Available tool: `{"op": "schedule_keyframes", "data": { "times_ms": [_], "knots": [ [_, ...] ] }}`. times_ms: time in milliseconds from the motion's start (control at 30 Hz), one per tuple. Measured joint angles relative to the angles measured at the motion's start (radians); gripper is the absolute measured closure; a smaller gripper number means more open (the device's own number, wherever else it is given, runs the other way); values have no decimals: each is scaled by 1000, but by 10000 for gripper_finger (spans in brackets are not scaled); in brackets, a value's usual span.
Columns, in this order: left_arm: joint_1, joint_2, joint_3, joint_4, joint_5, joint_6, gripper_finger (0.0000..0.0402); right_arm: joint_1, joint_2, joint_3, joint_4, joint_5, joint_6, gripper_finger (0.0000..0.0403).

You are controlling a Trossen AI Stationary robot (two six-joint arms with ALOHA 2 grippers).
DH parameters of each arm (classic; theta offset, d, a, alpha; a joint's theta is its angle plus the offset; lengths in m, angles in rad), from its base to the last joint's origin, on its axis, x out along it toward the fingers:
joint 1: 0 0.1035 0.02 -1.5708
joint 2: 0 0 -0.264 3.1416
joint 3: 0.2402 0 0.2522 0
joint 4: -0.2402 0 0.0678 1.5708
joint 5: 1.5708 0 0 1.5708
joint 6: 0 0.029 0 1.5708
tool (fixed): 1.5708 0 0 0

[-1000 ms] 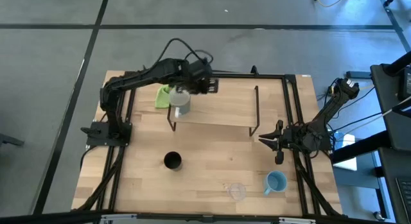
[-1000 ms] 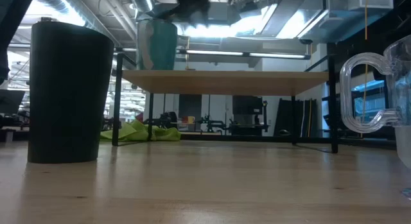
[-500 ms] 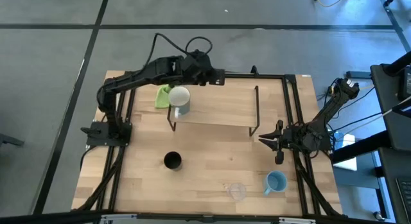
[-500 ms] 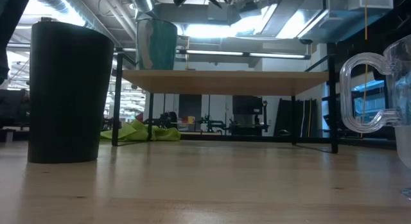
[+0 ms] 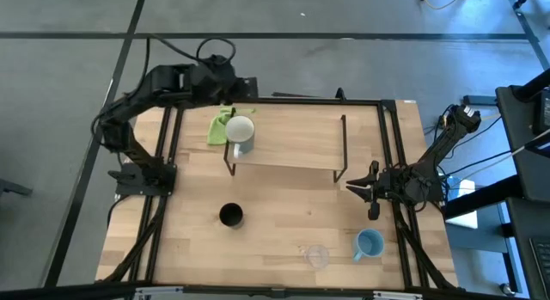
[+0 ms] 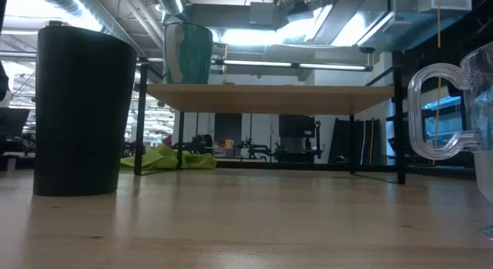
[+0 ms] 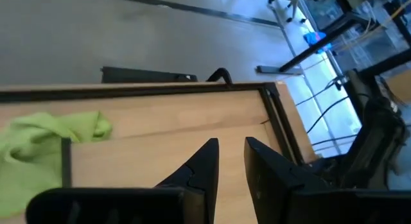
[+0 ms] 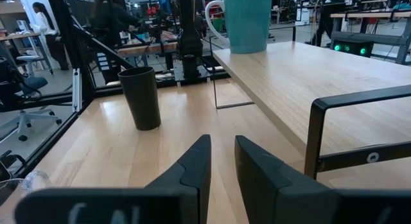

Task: Stack small to large cups/mugs on shelf
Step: Adjust the blue mug

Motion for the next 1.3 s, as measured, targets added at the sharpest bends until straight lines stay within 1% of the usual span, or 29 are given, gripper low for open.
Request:
{"op": "schedule_keyframes", "data": {
  "times_ms": [167,367,600,733,1300],
  "knots": [
    [-9,-12,0,-4,-3,25,331,0,0,0,0,0,-1,331],
    [-18,-11,0,-2,51,25,331,0,0,0,0,0,0,331],
    [-18,-8,-1,4,53,9,331,0,0,0,0,0,0,331],
    [-18,-8,-1,48,68,18,331,0,0,0,0,0,0,331],
    [-18,-8,-1,50,73,18,331,0,0,0,0,0,0,331]
  ]
}}
